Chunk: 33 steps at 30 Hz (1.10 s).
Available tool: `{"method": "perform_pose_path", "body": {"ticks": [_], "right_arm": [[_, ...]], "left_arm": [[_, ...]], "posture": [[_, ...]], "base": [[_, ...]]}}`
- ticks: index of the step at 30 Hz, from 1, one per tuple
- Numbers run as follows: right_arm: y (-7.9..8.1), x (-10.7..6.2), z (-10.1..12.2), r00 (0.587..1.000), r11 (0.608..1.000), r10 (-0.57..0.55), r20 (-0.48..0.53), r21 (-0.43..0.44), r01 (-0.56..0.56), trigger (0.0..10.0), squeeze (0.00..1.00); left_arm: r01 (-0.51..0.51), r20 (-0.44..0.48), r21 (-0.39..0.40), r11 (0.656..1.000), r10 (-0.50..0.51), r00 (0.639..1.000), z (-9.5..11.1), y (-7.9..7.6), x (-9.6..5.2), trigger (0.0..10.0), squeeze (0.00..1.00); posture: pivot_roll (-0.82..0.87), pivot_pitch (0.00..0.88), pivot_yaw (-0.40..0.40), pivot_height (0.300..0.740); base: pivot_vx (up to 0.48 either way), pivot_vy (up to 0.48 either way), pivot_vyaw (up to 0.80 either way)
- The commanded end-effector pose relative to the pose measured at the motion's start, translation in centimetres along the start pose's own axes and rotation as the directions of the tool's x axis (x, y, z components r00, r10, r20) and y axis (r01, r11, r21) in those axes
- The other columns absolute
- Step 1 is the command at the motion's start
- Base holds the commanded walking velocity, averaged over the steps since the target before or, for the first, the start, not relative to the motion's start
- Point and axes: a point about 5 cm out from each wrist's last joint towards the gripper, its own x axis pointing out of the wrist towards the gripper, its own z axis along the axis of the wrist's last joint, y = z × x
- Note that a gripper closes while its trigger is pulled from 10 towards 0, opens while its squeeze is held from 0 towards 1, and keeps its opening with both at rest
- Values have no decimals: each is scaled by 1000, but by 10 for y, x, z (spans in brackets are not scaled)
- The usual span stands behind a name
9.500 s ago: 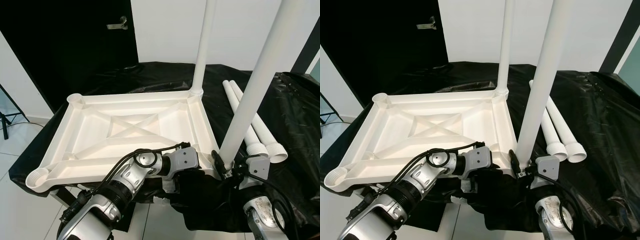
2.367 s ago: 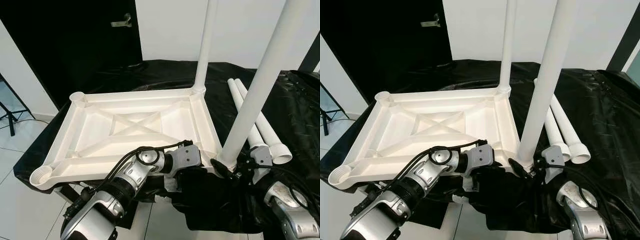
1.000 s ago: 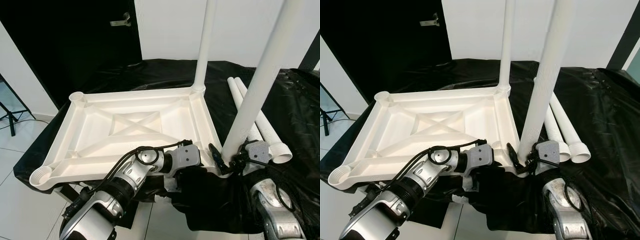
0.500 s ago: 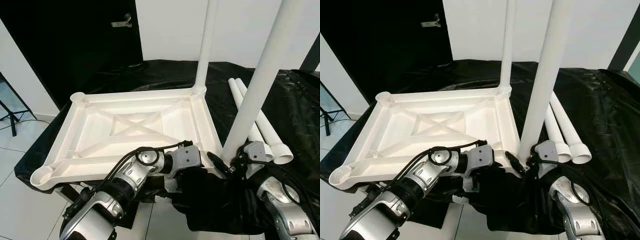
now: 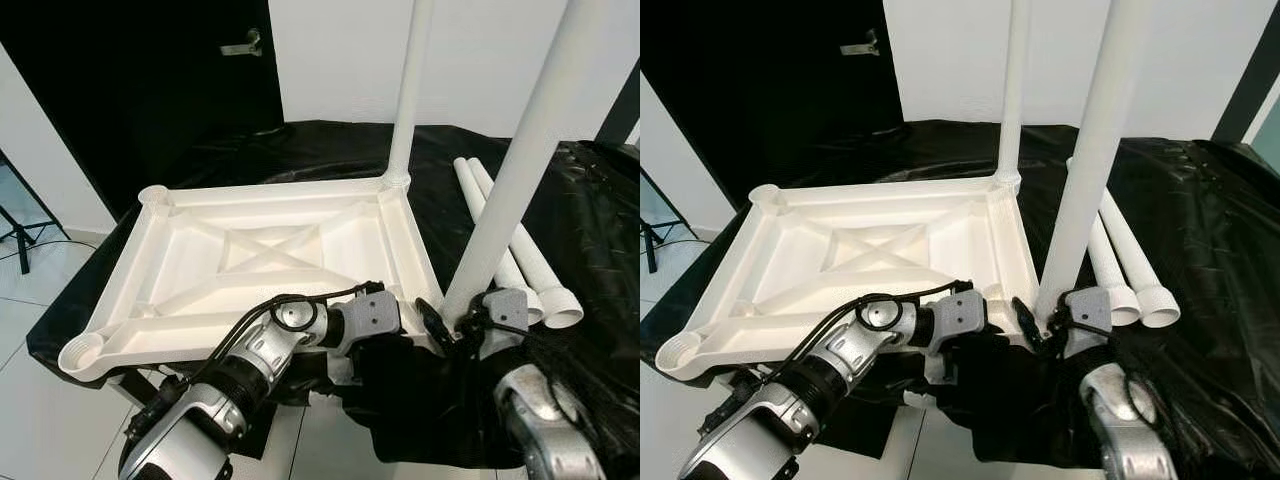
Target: Building children table
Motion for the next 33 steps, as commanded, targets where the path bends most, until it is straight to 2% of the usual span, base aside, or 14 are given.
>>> {"method": "perform_pose_path", "body": {"ticks": [1, 4, 8, 9, 11, 12, 13, 14, 16, 19, 20, 21, 28, 33], "right_arm": [[-24, -3, 9, 974, 975, -223, 48, -2, 223, 0, 0], [-24, 1, 12, 960, 962, -275, 62, 20, 274, 0, 0], [-20, 3, 11, 971, 972, -234, 55, 13, 234, 0, 0], [-19, 5, 10, 976, 977, -214, 49, 8, 214, 1020, 0], [-19, 5, 10, 976, 977, -214, 49, 8, 214, 1020, 0], [-17, 6, 11, 978, 979, -205, 49, 1, 205, 10000, 0], [-17, 6, 11, 978, 979, -205, 49, 1, 205, 10000, 0], [-17, 6, 12, 980, 982, -190, 55, -2, 190, 10000, 1000], [-17, 6, 12, 980, 982, -190, 55, -2, 190, 10000, 1000], [-15, 10, 15, 995, 996, -82, 59, 36, 80, 10000, 1000], [-12, 13, 16, 999, 998, 17, 51, 55, -20, 10000, 1000], [-13, 14, 16, 994, 994, 98, 46, 53, -101, 10000, 0], [-19, 11, 12, 964, 964, 266, -20, 35, -265, 10000, 0], [-22, 6, 7, 902, 908, 420, -100, 51, -417, 10000, 0]], "left_arm": [[173, -155, -192, 966, -204, 967, -54, -41, 0, 10000, 0], [177, -154, -192, 965, -207, 966, -54, -42, 1, 10000, 0], [171, -154, -196, 966, -202, 967, -55, -42, 1, 10000, 0], [169, -154, -197, 966, -201, 968, -55, -43, 1, 10000, 0], [169, -154, -197, 966, -201, 968, -55, -43, 1, 10000, 0], [168, -154, -198, 966, -200, 968, -55, -43, 1, 10000, 0], [168, -154, -198, 966, -200, 968, -55, -43, 1, 10000, 0], [167, -154, -199, 966, -199, 968, -56, -44, 1, 10000, 0], [167, -154, -199, 966, -199, 968, -56, -44, 1, 10000, 0], [166, -150, -201, 965, -198, 969, -55, -44, 3, 10000, 0], [168, -149, -199, 965, -200, 968, -55, -44, 4, 10000, 0], [170, -147, -197, 965, -201, 969, -54, -43, 5, 10000, 0], [173, -142, -195, 966, -202, 969, -52, -43, 7, 10000, 0], [171, -142, -199, 965, -201, 969, -53, -44, 5, 10000, 0]], "posture": [[171, 0, 6, 740], [171, 0, 8, 740], [181, 0, -3, 740], [178, 0, -5, 740], [178, 0, -5, 740], [177, 0, -8, 740], [177, 0, -8, 740], [176, 0, -9, 740], [176, 0, -9, 740], [163, 0, -10, 740], [158, 0, -9, 740], [156, 0, -9, 740], [157, 0, -11, 740], [160, 0, -14, 740]], "base": [[0, 0, 0], [0, 0, 0], [0, 0, 0], [0, 0, 0], [0, 0, 0], [0, 0, 0], [0, 0, 0], [0, 0, 0], [0, 0, 0], [0, 0, 0], [0, 0, 0], [0, 0, 0], [0, 0, 0], [0, 0, 0]]}}
